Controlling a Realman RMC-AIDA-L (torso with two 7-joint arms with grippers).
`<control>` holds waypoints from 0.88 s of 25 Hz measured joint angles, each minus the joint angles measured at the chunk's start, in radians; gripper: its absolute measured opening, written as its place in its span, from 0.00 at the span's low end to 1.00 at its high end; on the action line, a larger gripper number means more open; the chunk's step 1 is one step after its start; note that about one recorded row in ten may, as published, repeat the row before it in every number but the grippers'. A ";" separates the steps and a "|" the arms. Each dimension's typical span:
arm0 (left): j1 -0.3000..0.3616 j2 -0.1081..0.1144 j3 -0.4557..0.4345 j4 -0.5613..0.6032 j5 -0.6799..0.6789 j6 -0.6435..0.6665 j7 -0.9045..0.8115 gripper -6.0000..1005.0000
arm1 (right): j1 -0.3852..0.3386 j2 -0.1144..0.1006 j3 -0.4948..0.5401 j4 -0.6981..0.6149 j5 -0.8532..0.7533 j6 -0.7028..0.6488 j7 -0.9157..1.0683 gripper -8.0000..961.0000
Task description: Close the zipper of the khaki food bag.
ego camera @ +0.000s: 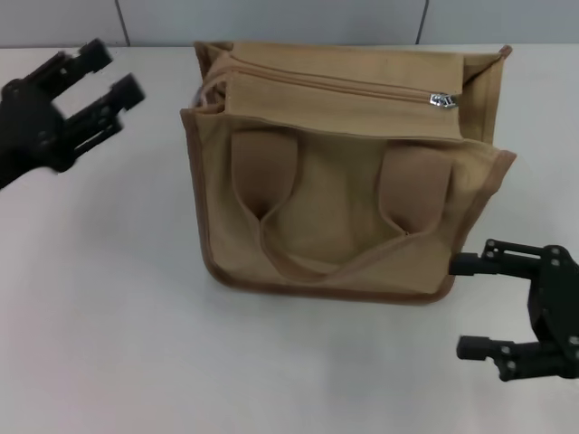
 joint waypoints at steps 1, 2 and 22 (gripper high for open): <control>0.010 0.017 0.030 0.022 0.000 0.016 -0.030 0.59 | 0.003 0.002 0.000 0.013 -0.001 0.010 0.000 0.86; 0.016 0.035 0.055 0.034 0.000 0.039 -0.054 0.63 | 0.003 0.002 0.000 0.013 -0.001 0.010 0.000 0.86; 0.031 -0.025 0.460 0.074 0.189 0.106 0.033 0.83 | 0.024 0.042 -0.025 0.091 -0.013 0.071 -0.042 0.86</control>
